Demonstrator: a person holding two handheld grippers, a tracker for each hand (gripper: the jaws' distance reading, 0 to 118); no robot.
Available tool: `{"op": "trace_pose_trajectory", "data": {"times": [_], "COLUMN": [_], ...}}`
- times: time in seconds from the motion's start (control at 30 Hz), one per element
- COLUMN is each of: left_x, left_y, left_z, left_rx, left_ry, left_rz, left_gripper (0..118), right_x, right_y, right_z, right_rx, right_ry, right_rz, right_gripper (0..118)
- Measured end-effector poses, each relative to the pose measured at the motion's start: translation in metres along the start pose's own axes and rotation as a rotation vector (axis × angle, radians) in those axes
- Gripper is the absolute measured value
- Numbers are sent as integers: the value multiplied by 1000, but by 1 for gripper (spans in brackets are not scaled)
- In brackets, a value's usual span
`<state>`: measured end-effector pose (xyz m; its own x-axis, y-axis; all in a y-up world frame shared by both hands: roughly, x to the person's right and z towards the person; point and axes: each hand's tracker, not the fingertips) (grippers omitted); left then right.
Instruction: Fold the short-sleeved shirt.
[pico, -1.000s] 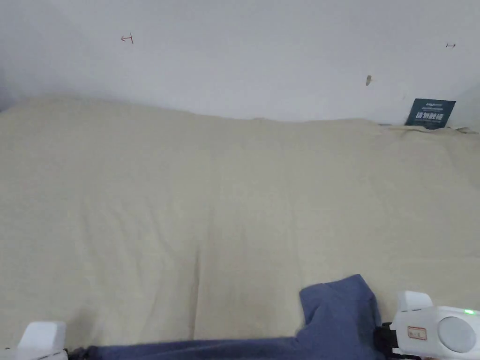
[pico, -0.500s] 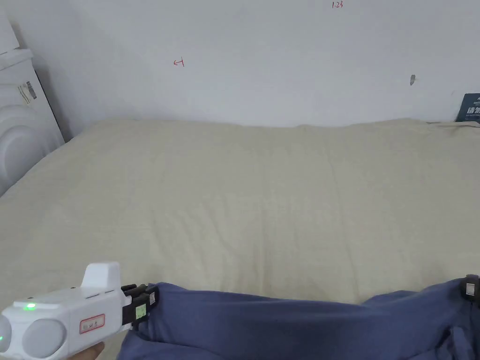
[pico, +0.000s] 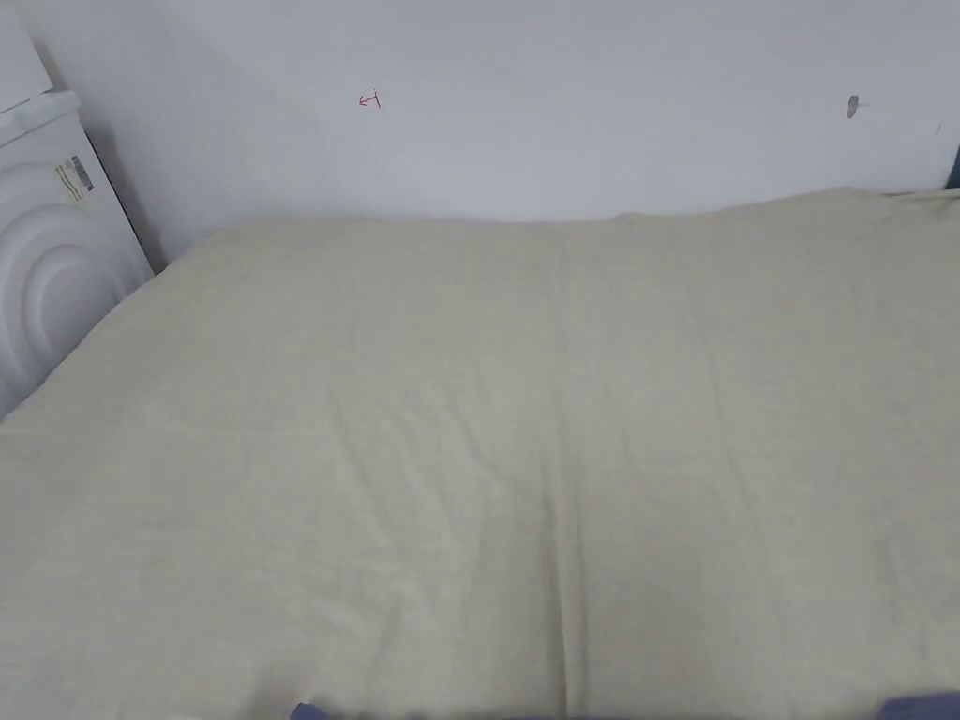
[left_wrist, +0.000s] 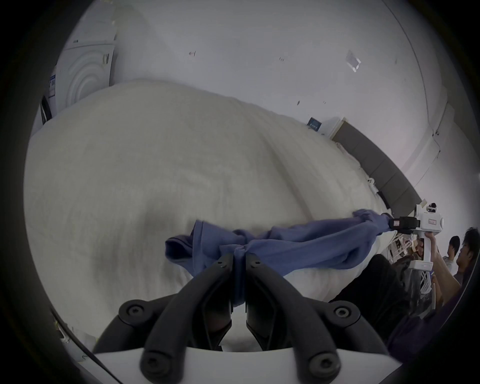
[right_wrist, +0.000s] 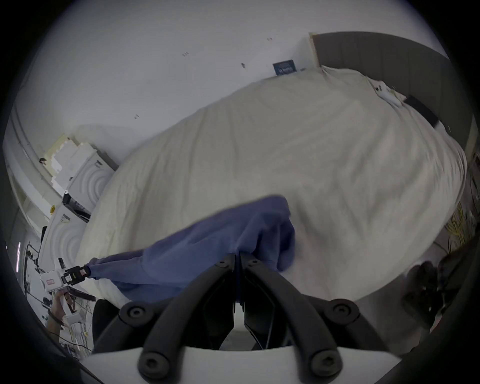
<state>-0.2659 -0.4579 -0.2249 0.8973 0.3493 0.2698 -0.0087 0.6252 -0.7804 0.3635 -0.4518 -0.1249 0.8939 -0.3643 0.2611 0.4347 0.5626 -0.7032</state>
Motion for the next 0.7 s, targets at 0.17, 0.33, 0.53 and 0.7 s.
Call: {"op": "trace_pose_trajectory", "data": {"times": [0.17, 0.33, 0.53, 0.7], "left_x": [1, 5, 3, 37], "left_y": [14, 16, 13, 29], "left_z": [-33, -43, 13, 101], "left_rx": [-52, -59, 79, 366], "left_ry": [57, 92, 186, 179], "left_rz": [-12, -54, -19, -10], "left_gripper": [8, 8, 109, 118], "right_x": [4, 8, -11, -49], "right_y": [-1, 3, -6, -1], "right_z": [-36, -54, -10, 62], "right_rx": [-24, -32, 135, 409], "right_ry": [-38, -55, -229, -177], "right_rz": [17, 25, 275, 303], "right_gripper": [2, 2, 59, 60]}}
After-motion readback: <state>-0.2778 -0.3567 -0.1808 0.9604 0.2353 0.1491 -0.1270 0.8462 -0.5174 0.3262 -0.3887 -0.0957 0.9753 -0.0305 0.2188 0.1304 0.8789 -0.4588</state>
